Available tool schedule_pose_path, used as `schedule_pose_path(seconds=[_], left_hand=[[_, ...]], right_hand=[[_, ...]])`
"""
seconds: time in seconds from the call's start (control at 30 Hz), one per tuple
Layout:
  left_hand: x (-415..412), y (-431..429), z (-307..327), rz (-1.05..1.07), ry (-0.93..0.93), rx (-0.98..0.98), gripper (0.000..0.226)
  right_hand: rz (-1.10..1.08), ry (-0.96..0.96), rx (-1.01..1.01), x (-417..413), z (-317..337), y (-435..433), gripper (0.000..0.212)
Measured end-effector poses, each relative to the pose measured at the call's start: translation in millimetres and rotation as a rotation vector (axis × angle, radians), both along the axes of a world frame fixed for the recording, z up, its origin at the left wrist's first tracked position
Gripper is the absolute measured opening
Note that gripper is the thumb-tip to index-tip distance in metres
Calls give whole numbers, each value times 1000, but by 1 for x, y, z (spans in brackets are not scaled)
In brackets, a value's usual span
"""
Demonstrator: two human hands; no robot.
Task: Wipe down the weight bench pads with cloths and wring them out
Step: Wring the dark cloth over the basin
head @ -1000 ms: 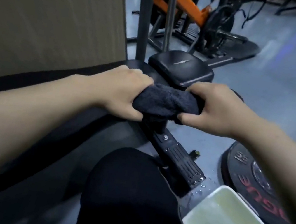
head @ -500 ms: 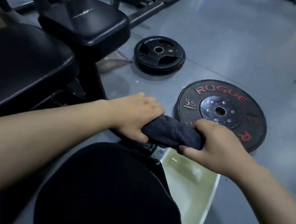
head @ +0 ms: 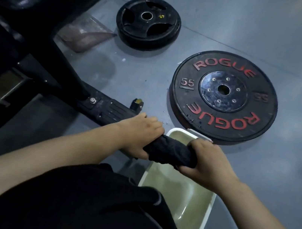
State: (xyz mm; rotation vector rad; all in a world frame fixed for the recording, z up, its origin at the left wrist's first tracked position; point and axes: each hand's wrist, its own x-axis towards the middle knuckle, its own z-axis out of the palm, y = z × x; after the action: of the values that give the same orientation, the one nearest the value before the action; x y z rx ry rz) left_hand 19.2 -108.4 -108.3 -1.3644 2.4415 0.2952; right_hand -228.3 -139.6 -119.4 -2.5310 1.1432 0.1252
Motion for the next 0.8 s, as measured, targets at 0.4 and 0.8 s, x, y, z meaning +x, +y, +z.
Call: schedule_pose_path(seconds=[0.4,0.8], left_hand=[[6,-11,-37,-17,133,-13,55],[12,3,-37,60,229,-12,58]], right_hand=[[-29,-77,138,10,-30,1,74],[-30,-153,144,18,-33,3,59]])
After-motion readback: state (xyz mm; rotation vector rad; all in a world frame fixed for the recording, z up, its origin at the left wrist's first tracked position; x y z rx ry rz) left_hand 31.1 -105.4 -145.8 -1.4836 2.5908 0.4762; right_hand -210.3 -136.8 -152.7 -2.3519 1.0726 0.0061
